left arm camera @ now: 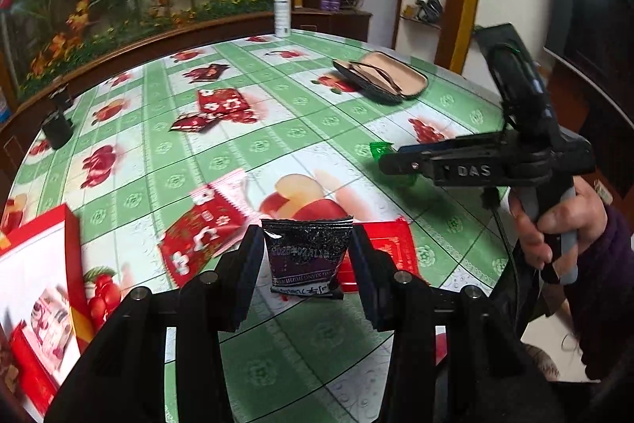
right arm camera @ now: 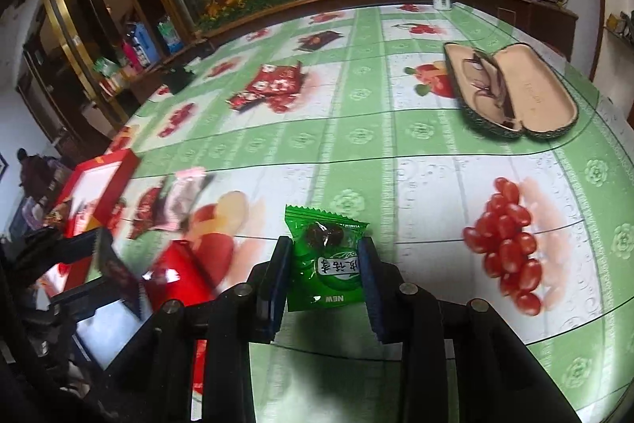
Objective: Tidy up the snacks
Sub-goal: 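Carry the green candy and black packet over the white tray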
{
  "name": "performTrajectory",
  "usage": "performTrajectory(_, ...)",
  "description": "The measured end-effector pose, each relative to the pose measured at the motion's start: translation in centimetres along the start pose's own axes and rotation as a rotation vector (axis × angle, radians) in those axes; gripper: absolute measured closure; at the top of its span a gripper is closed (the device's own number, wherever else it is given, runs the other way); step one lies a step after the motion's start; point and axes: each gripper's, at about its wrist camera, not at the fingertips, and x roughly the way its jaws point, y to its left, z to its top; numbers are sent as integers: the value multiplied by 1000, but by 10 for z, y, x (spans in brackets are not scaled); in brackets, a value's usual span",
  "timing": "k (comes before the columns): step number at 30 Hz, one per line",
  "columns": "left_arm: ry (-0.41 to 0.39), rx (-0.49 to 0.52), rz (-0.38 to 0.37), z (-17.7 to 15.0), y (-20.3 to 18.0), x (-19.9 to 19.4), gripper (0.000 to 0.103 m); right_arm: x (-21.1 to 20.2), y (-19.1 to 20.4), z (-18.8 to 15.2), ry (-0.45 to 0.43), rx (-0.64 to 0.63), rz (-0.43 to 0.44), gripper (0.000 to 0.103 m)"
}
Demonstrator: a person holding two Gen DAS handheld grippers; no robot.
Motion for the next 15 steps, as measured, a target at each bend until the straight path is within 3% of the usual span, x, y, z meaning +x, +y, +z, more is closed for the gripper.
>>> performTrajectory(8,28,-90,-26,-16,21,7,61,3,37,-1,-11,-48,63,69)
performTrajectory(15,92,-67,21,-24,14,18,59,14,42,-6,15,-48,57,69)
